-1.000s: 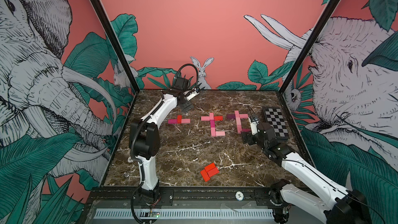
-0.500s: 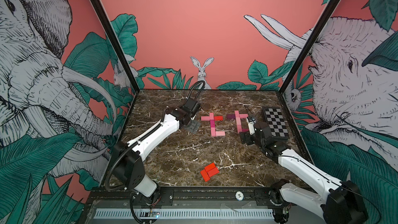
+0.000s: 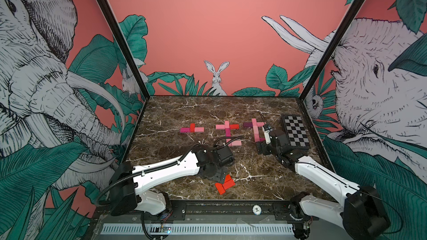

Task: Assemble the letter t with building blocks
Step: Pick up the building block from the center of the board.

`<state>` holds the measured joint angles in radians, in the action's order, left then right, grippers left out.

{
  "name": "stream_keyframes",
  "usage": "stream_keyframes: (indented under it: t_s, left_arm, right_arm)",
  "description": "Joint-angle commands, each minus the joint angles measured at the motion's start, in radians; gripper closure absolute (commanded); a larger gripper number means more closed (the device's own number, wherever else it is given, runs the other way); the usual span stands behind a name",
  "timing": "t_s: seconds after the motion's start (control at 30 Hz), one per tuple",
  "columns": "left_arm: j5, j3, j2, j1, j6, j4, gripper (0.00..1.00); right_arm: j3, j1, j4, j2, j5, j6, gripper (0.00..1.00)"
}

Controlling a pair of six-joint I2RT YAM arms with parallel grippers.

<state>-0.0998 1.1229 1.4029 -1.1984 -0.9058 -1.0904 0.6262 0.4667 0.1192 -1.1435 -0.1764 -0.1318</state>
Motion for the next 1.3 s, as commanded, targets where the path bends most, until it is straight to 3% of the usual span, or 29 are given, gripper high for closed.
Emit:
stream_keyframes:
  t_s: [0.0,0.4,1.0,1.27]
  left_arm:
    - [0.069,-0.035,0.020,-0.041,-0.131,0.014,0.05]
    - [0.183,-0.210,0.073,-0.066,-0.204,0.374,0.06]
    - [0.150,-0.225,0.232,-0.067,-0.181,0.353,0.20]
    - [0.120,-0.234,0.248,-0.040,-0.166,0.363,0.21]
  right_arm:
    - [0.031,0.005,-0.030,-0.015,-0.012,-0.014,0.02]
    - [0.077,0.006,0.002,-0.056,-0.042,0.001,0.02]
    - [0.079,0.004,0.040,-0.020,-0.084,0.007,0.02]
    - [0.071,0.005,0.034,-0.009,-0.083,0.007,0.02]
